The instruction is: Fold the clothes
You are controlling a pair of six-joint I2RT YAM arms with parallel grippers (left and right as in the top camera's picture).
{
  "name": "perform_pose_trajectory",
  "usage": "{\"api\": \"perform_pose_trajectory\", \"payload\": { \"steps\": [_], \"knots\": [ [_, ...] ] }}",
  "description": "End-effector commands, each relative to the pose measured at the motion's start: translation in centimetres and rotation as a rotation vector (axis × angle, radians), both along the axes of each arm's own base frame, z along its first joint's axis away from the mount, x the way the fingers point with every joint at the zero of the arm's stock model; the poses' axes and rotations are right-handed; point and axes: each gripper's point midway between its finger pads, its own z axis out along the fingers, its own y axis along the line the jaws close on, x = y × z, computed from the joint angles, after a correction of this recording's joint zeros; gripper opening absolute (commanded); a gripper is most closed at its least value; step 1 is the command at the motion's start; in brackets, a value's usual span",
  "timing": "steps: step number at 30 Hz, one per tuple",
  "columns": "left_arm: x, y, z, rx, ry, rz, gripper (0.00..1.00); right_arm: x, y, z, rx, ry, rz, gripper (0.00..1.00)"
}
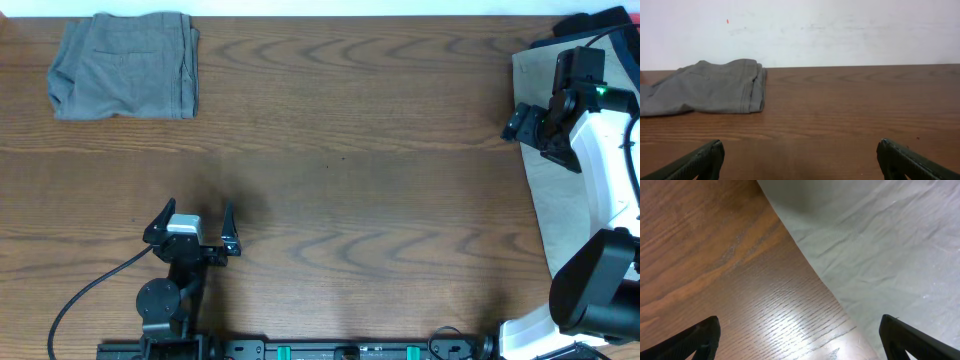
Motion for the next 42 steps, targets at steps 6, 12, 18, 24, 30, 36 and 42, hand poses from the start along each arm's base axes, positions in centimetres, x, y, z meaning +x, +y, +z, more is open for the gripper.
{"api": "perform_pose_trajectory", "payload": {
  "steps": [6, 12, 18, 24, 30, 36, 42],
  "knots": [
    [0.0, 0.2, -1.5, 0.005, 0.044, 0.008, 0.98, -0.1, -0.2, 3.7, -0.031, -0.098, -0.003, 0.99],
    [0.0, 0.2, -1.5, 0.005, 0.044, 0.008, 0.98, -1.1, 0.0, 8.5, -0.055, -0.231, -0.003, 0.99],
    [0.0, 0.2, -1.5, 0.004, 0.044, 0.008, 0.98, -2.9, 0.4, 13.8, -0.083, -0.384, -0.003, 0.99],
    [0.0, 0.2, -1.5, 0.005, 0.044, 0.008, 0.98, -5.8, 1.0, 19.0, -0.112, -0.544, -0.004, 0.99],
    [0.0, 0.2, -1.5, 0.005, 0.044, 0.008, 0.98, -9.8, 1.7, 24.1, -0.145, -0.720, -0.005, 0.99],
    [0.0, 0.2, -1.5, 0.005, 0.044, 0.008, 0.98, -14.3, 2.5, 28.1, -0.175, -0.884, -0.006, 0.99],
    [0.0, 0.2, -1.5, 0.005, 0.044, 0.008, 0.98, -19.1, 3.2, 28.0, -0.261, -0.874, 0.062, 0.99]
  ]
}}
